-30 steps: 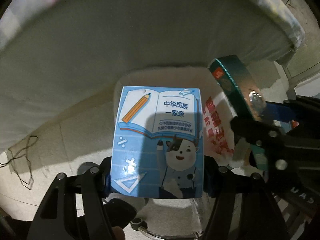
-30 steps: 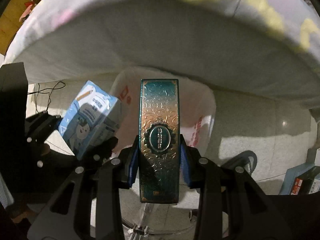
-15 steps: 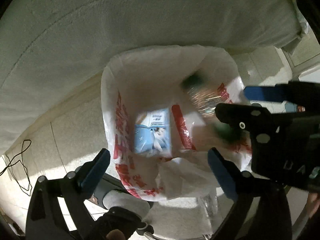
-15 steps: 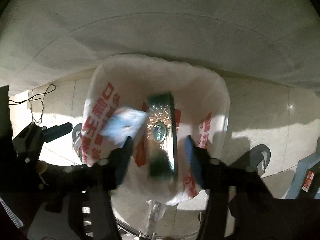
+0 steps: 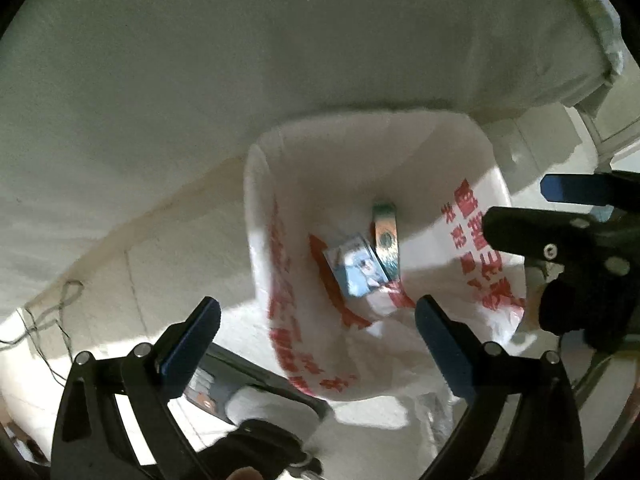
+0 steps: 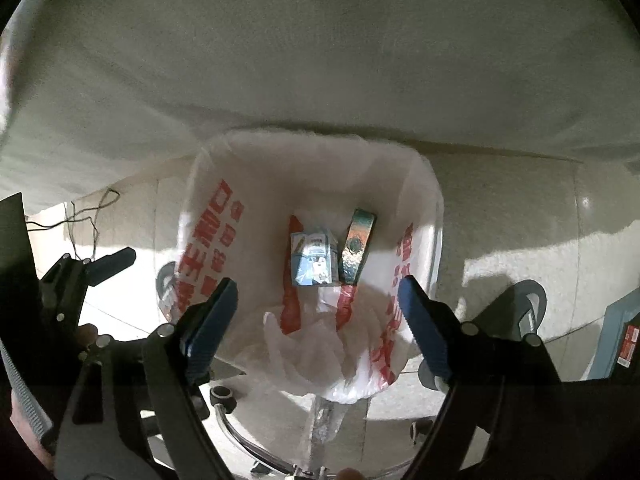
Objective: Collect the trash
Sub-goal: 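Raise both tools back over the bed toward the remaining items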
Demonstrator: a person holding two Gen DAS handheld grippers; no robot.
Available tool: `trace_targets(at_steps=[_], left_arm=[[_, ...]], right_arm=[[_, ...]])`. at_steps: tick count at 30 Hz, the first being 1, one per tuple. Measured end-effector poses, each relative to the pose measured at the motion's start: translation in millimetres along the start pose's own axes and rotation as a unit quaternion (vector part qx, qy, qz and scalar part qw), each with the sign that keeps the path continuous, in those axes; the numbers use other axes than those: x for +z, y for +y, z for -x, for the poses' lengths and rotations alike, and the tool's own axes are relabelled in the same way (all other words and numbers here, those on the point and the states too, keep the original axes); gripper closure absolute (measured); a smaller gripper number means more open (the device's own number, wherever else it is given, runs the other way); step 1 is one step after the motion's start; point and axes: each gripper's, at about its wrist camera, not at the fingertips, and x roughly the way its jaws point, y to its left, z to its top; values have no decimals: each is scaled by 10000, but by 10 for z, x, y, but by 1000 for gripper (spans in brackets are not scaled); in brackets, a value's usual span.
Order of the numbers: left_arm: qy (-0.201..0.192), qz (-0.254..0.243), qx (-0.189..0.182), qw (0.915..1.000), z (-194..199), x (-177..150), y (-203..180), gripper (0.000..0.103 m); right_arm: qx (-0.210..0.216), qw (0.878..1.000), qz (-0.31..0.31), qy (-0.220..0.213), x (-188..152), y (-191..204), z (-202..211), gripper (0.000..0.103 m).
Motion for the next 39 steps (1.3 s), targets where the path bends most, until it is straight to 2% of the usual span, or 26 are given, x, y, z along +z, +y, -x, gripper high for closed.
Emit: trace_targets(at_steps=[2,5,9,12,16,21,24,28,30,39], left_arm=[[-221,-47,120,9997,131,24,-1,8],[-514,11,105,9986,389,31,27,8],[-1095,225,110,9937,863,46,71,8],[-1602,446,132,9860,1242,29,132,8],[-2338,807,24,9689,1891,6,269,8],[-2864,1097,95,9518,2459,83,410,8],[-2970,1241,77,9467,2634,182,472,8],[-3017,1464,-45,9421,2897,370,592,8],[-3028,1482,27,9415,2983,457,628,8],[-2742,1268,52,9533,3134,949,782,8]], right_arm=[[45,9999,-34,-146,-7,4,156,22],[150,9994,-71,-311,-34,12,381,22],[182,9977,2,-658,-90,28,777,22],[140,9950,70,-982,-158,18,1109,22],[-144,9885,302,-1473,-238,15,1613,22],[-27,9802,269,-1962,-239,-28,2145,15],[-21,9748,314,-2208,-191,-20,2450,11],[-122,9679,425,-2474,-37,-62,2822,10],[-165,9655,438,-2560,9,-96,2953,10],[-437,9547,279,-2929,445,-339,3465,8]])
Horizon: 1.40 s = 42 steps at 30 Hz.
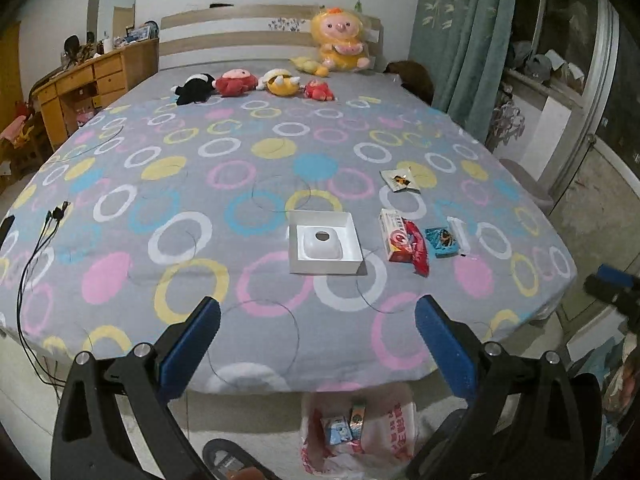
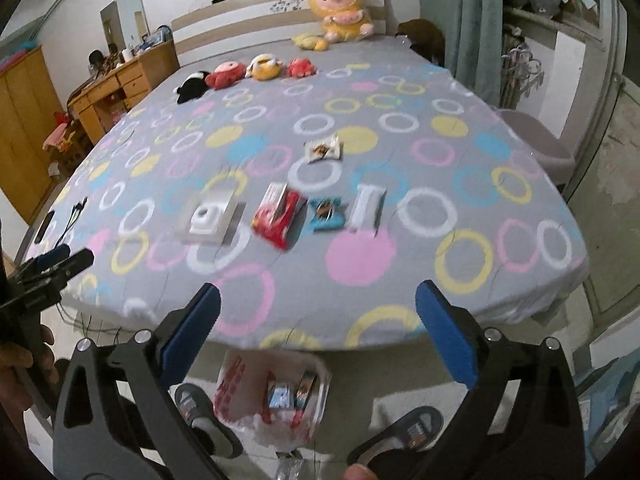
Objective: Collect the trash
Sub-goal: 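Raise both tools back over the bed toward the remaining items, then grasp the white tray with the left tool while the right tool grasps the white packet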
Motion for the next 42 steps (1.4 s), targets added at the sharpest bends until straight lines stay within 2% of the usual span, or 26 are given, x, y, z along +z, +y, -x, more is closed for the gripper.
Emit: trace_targets(at_steps=[7,12,17,22,33,42], left_arm=[[265,-30,7,9996,-276,294,22,8],[652,44,12,9979,-655,513,79,8],[906,128,-20,9958,-1019,664,116,8],[1183,198,97,9927,-1423,741,151,8],[1678,79,162,9857,-2158,771,71,8],[1892,60,192,9817,-2424,731,65,8]], right_arm=[[-59,9998,-193,64,369,-142,-138,8],[-90,9994,-279,186,626,-203,-318,8],[-231,9983,-284,444,835,-249,-683,8],[-304,9948,-558,799,1019,-413,-1114,8],[-569,9837,-810,1500,1068,-693,-2006,8],[-663,9743,-990,1914,998,-805,-2488,8]])
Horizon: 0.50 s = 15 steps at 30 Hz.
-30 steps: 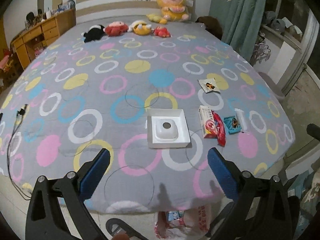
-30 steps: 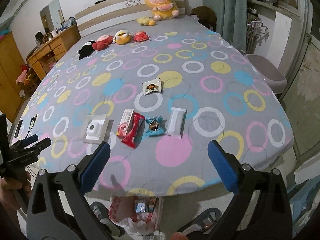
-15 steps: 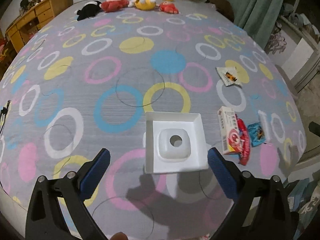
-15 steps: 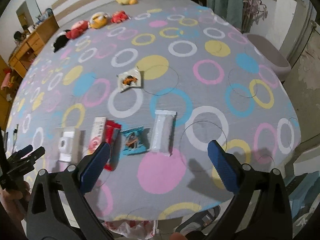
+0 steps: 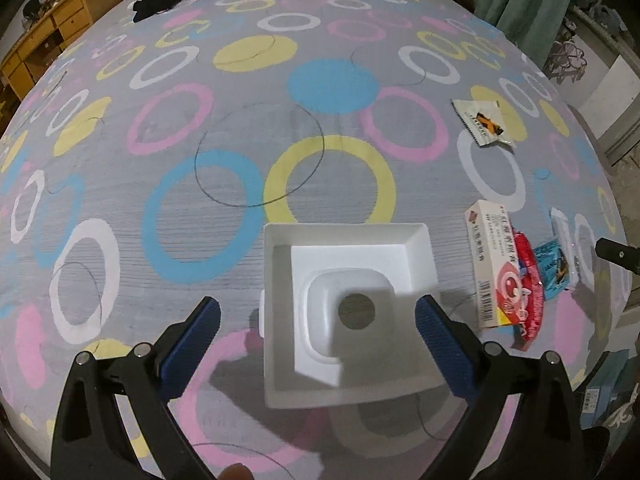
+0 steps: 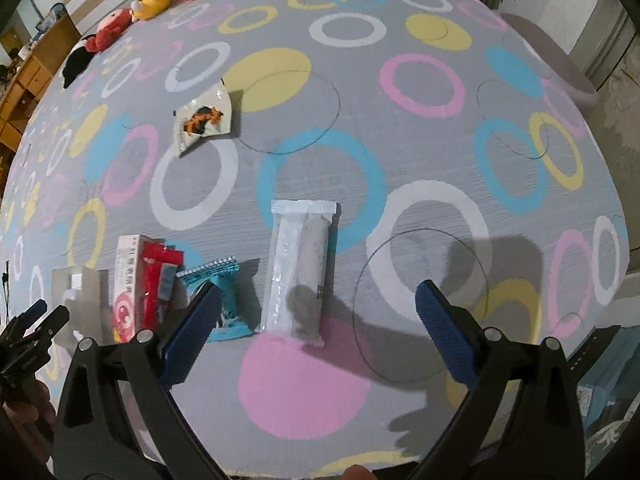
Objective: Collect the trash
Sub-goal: 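Grasp the white tray with the left tool while the right tool grasps the white packet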
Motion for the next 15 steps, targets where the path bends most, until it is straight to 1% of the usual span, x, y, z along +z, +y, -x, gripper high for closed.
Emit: trace_targets(at_steps=[6,15], left_arm=[[148,10,-8,9999,-141,13,13,8],[320,44,12,9995,-374,30,12,8]], right_arm=[[-9,9998,-45,168,85,-4,-203,8],[-88,9988,-79,465,89,11,-541,8]])
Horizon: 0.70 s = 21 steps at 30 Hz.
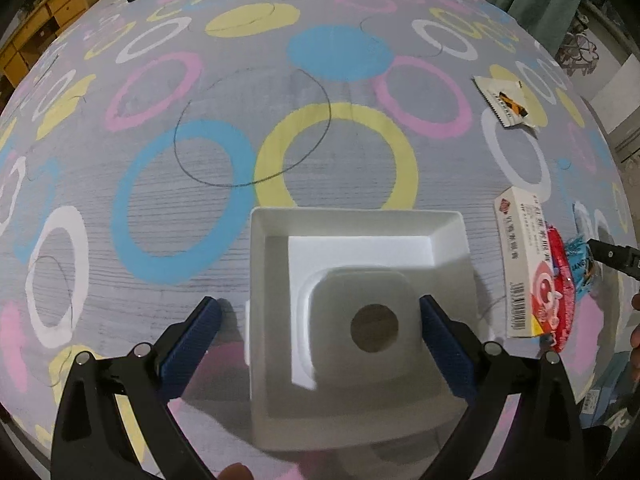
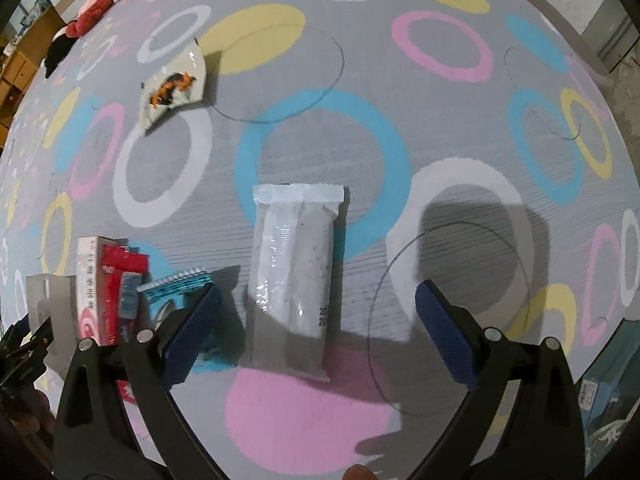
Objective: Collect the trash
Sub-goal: 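Grasp the white tray with the left tool while the right tool grasps the white packet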
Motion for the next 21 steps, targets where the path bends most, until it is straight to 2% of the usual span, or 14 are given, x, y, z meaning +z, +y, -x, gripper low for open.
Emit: trace_targets(at_steps=[9,12,14,16,21], left_arm=[[-92,-46,156,9998,-51,13,-47,7],[-135,-25,150,9998,-52,10,-66,10],[-193,-20,107,9998,-14,-32,-53,19],[-237,25,87,9997,16,-33,-44,28],[-209,66,21,9998,57,-49,-51,29]], right_arm=[[-355,9993,109,10,15,75,-175,10],[-434,9989,138,-56,7,111,-159,26],[-430,9986,288,-86,-2,188,-125,51],[-438,9982,392,-86,-15,280,-100,64],[-386,9986,349,-106,-29,295,-115,65]])
